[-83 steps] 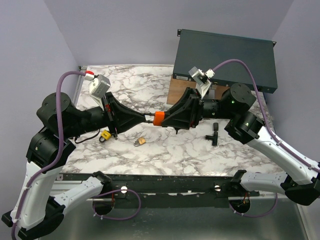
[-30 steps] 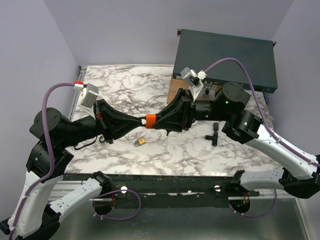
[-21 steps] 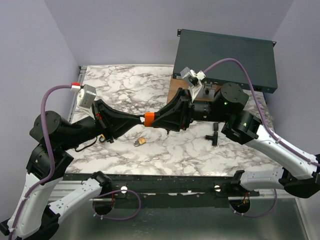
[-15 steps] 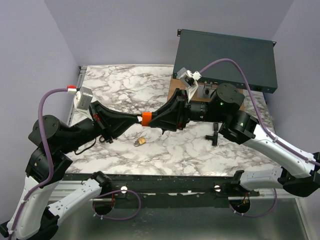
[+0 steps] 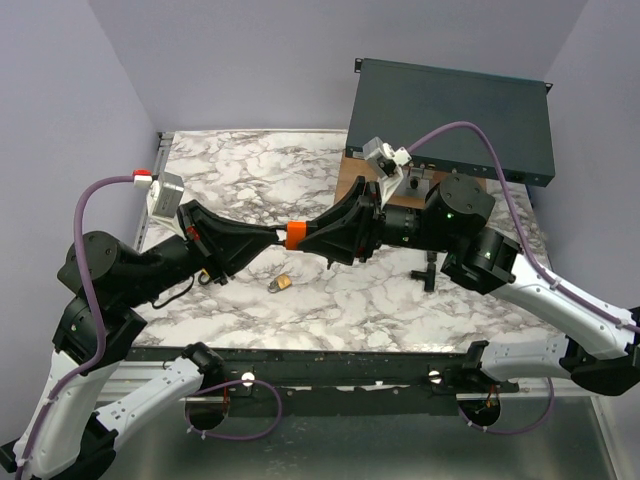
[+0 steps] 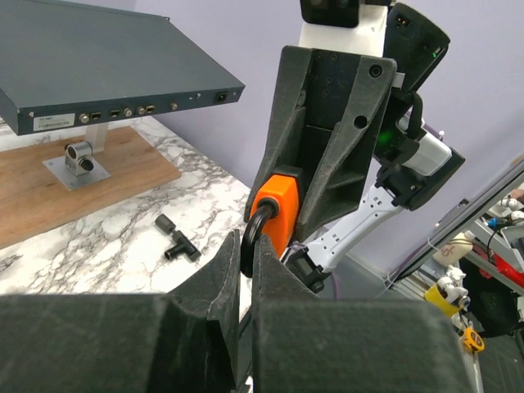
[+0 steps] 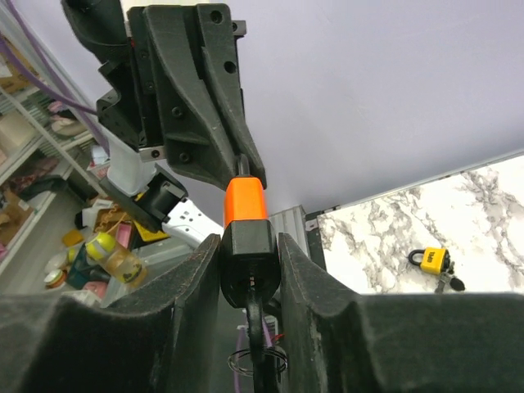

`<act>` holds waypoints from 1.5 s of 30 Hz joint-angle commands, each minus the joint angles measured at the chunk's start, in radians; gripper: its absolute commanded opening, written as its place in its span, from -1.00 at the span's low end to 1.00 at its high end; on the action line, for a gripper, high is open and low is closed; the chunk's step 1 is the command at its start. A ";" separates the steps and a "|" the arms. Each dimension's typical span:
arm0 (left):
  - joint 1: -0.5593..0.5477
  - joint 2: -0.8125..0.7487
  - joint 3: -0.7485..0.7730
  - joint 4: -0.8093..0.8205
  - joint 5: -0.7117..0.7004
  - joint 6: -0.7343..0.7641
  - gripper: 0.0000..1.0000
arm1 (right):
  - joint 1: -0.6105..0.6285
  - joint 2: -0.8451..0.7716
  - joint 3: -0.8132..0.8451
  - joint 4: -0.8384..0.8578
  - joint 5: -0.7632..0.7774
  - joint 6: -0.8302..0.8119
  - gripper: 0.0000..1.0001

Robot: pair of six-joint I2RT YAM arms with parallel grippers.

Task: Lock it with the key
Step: Lock the lock.

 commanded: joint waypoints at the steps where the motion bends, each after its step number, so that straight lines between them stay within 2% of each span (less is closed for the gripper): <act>1: -0.008 -0.007 0.006 0.077 -0.014 -0.035 -1.00 | 0.006 -0.025 -0.031 0.038 0.072 -0.031 -0.23; 11: -0.008 0.006 0.018 0.086 -0.015 -0.035 -1.00 | 0.007 -0.076 -0.072 0.019 0.146 -0.057 0.64; 18: -0.007 0.013 0.022 0.079 -0.033 -0.028 -1.00 | 0.006 -0.115 -0.100 -0.013 0.219 -0.093 0.98; 29: -0.007 0.007 0.057 0.025 -0.071 0.006 -1.00 | 0.006 -0.176 -0.133 -0.077 0.328 -0.153 1.00; 34: -0.008 0.003 0.080 -0.008 -0.066 0.021 -1.00 | 0.006 -0.194 -0.130 -0.091 0.266 -0.164 1.00; 39: -0.008 0.005 0.101 -0.024 -0.048 0.023 -1.00 | 0.007 -0.216 -0.116 -0.094 0.168 -0.182 0.92; 45: -0.008 0.006 0.113 -0.025 -0.016 0.016 -1.00 | 0.006 -0.211 -0.108 -0.088 0.111 -0.190 0.67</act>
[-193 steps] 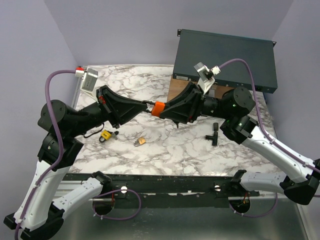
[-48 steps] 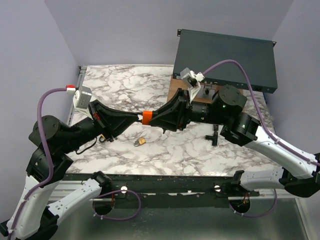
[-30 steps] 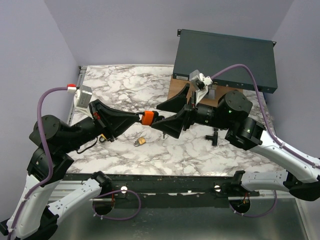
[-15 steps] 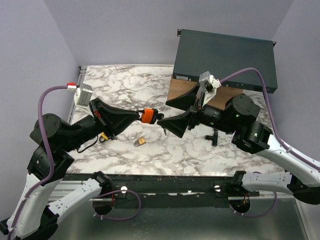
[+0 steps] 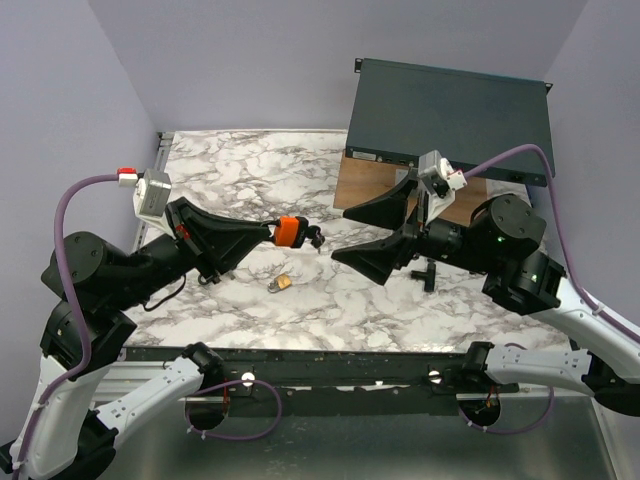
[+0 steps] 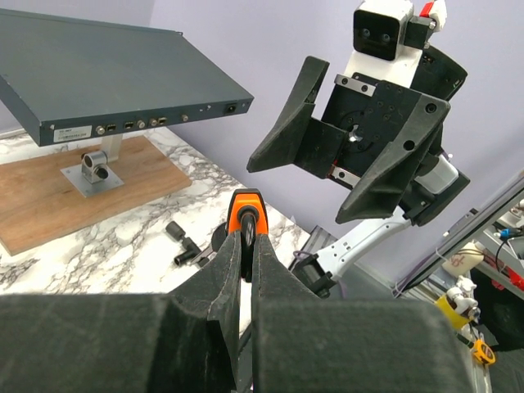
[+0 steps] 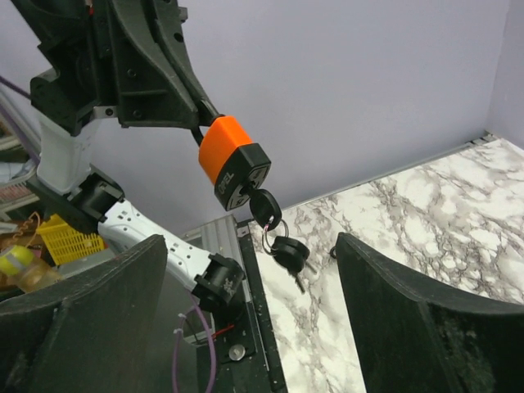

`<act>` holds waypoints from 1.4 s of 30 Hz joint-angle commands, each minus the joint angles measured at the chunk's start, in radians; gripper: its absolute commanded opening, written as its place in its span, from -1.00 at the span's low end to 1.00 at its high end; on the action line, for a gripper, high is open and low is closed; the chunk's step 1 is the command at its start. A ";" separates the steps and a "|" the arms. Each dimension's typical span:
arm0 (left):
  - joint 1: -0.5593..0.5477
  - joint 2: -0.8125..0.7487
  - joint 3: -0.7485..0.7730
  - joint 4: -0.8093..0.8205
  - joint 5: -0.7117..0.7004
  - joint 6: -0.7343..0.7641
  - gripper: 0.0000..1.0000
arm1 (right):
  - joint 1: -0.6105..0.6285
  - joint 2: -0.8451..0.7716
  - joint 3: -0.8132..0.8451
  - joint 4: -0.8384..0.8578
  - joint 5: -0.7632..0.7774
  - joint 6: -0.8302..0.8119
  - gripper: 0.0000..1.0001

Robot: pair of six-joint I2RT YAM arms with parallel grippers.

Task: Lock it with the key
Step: Lock the lock.

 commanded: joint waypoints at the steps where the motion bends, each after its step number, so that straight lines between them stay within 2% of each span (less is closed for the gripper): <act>1: -0.002 -0.009 0.036 0.030 0.031 0.001 -1.00 | 0.006 0.006 0.014 -0.013 -0.083 -0.022 0.64; 14: -0.002 -0.029 0.024 0.106 0.178 -0.046 -1.00 | 0.005 0.043 0.079 -0.030 -0.231 -0.076 0.61; 19: -0.002 -0.034 0.011 0.156 0.208 -0.084 -1.00 | 0.006 0.067 0.095 -0.027 -0.346 -0.059 0.60; 25: -0.003 -0.030 0.004 0.182 0.228 -0.109 -1.00 | 0.005 0.087 0.101 -0.004 -0.390 -0.049 0.56; 42: -0.002 -0.035 0.003 0.165 0.209 -0.104 -1.00 | 0.005 0.135 0.104 0.118 -0.439 0.040 -0.04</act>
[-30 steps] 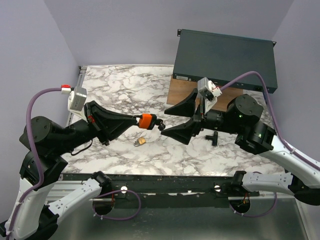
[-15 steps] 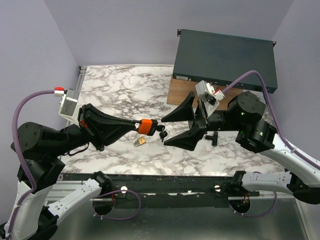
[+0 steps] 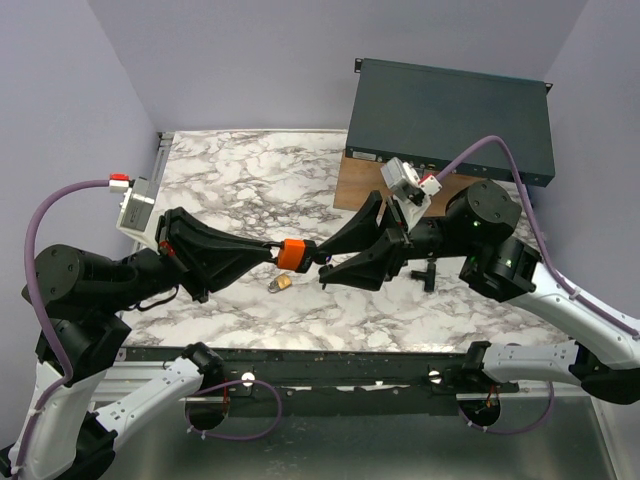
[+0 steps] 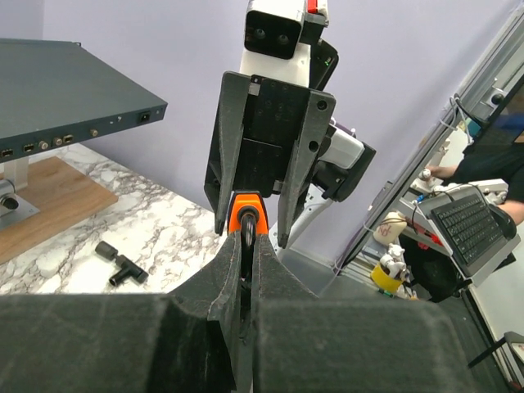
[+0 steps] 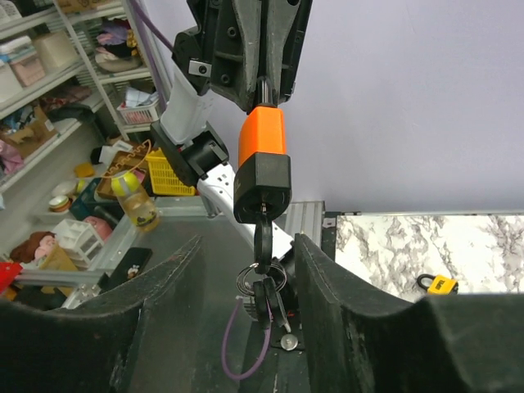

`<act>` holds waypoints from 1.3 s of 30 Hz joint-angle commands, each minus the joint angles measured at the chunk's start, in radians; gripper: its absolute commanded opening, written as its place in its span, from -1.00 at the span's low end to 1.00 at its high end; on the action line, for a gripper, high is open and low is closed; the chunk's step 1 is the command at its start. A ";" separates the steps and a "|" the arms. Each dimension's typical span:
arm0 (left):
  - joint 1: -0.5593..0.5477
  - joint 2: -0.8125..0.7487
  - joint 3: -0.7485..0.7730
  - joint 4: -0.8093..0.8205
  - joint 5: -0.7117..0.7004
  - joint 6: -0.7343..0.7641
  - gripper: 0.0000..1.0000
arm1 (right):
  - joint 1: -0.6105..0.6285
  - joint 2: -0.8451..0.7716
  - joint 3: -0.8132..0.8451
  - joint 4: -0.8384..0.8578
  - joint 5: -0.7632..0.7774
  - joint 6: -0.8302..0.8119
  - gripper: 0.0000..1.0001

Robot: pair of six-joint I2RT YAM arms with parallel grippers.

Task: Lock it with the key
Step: Lock the lock.

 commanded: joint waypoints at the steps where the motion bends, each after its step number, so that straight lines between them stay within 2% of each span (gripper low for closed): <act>1: -0.003 -0.015 0.001 0.046 0.001 -0.003 -1.00 | 0.006 0.020 0.027 0.039 -0.038 0.034 -0.09; 3: -0.003 -0.014 0.002 0.045 -0.002 -0.002 -1.00 | 0.007 0.028 0.025 0.068 -0.042 0.043 -0.18; 6: -0.002 -0.016 0.002 0.044 -0.008 0.001 -1.00 | 0.006 0.038 0.025 0.055 -0.038 0.042 -0.43; 10: -0.003 -0.013 0.007 0.032 -0.008 0.012 -1.00 | 0.006 0.028 0.017 0.051 -0.012 0.037 -0.96; 18: -0.002 -0.015 0.030 -0.003 -0.029 0.052 -1.00 | 0.006 -0.008 -0.015 -0.004 0.013 0.024 -0.98; 29: -0.002 0.007 0.051 0.016 -0.109 0.023 -1.00 | 0.005 -0.095 -0.113 -0.051 0.071 -0.003 -0.98; 39: -0.001 0.000 0.023 0.079 -0.274 -0.008 -1.00 | 0.007 -0.140 -0.183 -0.052 0.115 0.010 -0.98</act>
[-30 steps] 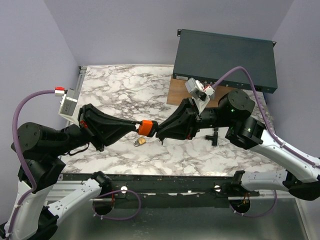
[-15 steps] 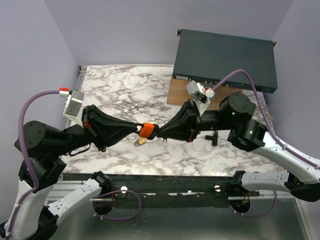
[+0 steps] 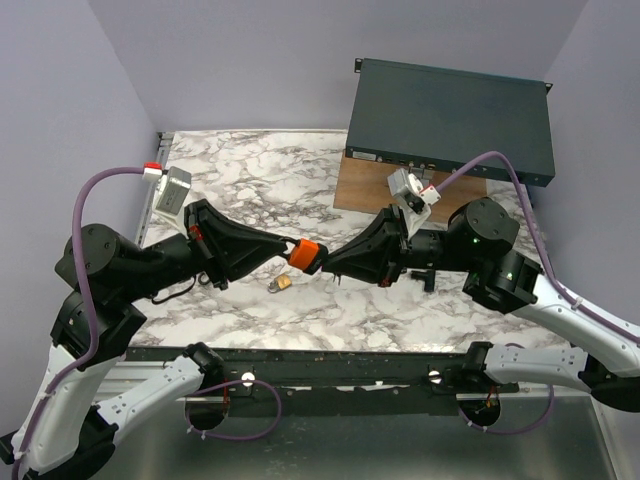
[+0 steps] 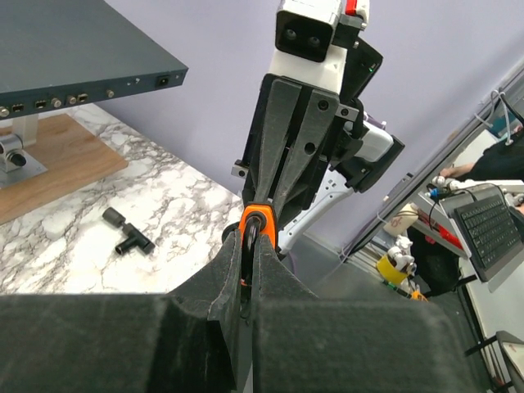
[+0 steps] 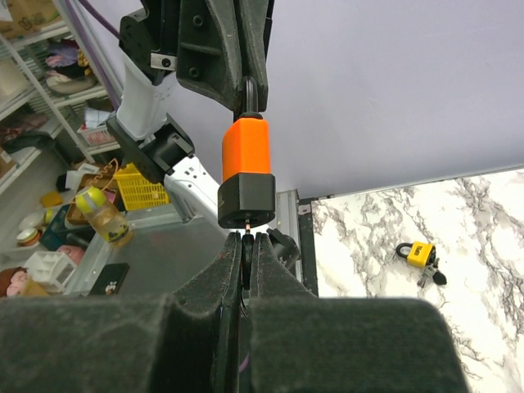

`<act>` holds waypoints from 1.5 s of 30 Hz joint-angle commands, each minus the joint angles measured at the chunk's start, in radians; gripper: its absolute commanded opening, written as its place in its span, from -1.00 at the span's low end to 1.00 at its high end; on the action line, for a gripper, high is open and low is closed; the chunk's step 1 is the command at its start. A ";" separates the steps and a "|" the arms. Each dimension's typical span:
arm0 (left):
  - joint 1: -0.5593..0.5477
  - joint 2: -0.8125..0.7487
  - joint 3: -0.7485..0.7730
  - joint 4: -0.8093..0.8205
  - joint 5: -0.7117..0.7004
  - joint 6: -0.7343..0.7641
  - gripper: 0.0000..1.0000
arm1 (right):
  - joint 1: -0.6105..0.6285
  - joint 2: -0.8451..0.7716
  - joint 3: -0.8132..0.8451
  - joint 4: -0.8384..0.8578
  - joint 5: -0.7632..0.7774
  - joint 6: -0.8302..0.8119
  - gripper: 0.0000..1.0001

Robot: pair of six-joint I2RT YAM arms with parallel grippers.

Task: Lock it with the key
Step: Lock the lock.

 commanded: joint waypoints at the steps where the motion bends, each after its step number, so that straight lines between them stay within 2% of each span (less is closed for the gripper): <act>1: 0.012 -0.047 0.018 0.164 -0.226 -0.025 -1.00 | 0.002 -0.055 -0.048 -0.058 -0.014 -0.009 -0.98; 8: 0.012 -0.070 -0.047 0.303 -0.270 -0.042 -1.00 | 0.002 -0.061 -0.092 -0.004 -0.029 0.043 -0.98; 12: 0.013 -0.087 -0.078 0.382 -0.272 -0.053 -1.00 | 0.002 -0.059 -0.134 0.086 -0.046 0.103 -0.98; 19: 0.012 -0.126 -0.115 0.456 -0.315 -0.059 -1.00 | 0.002 -0.036 -0.188 0.221 -0.078 0.209 -0.98; 28: 0.013 -0.163 -0.143 0.494 -0.395 -0.044 -1.00 | 0.002 -0.010 -0.239 0.314 -0.090 0.298 -0.98; 32: 0.012 -0.148 -0.105 0.426 -0.421 -0.016 -1.00 | 0.002 -0.018 -0.238 0.239 -0.006 0.271 -0.98; 38: 0.012 -0.118 -0.112 0.305 -0.494 0.002 -1.00 | 0.000 -0.008 -0.224 0.053 0.236 0.216 -0.98; 45: 0.052 -0.082 -0.210 0.260 -0.504 -0.023 -1.00 | -0.083 0.092 -0.247 -0.045 0.313 0.230 -0.98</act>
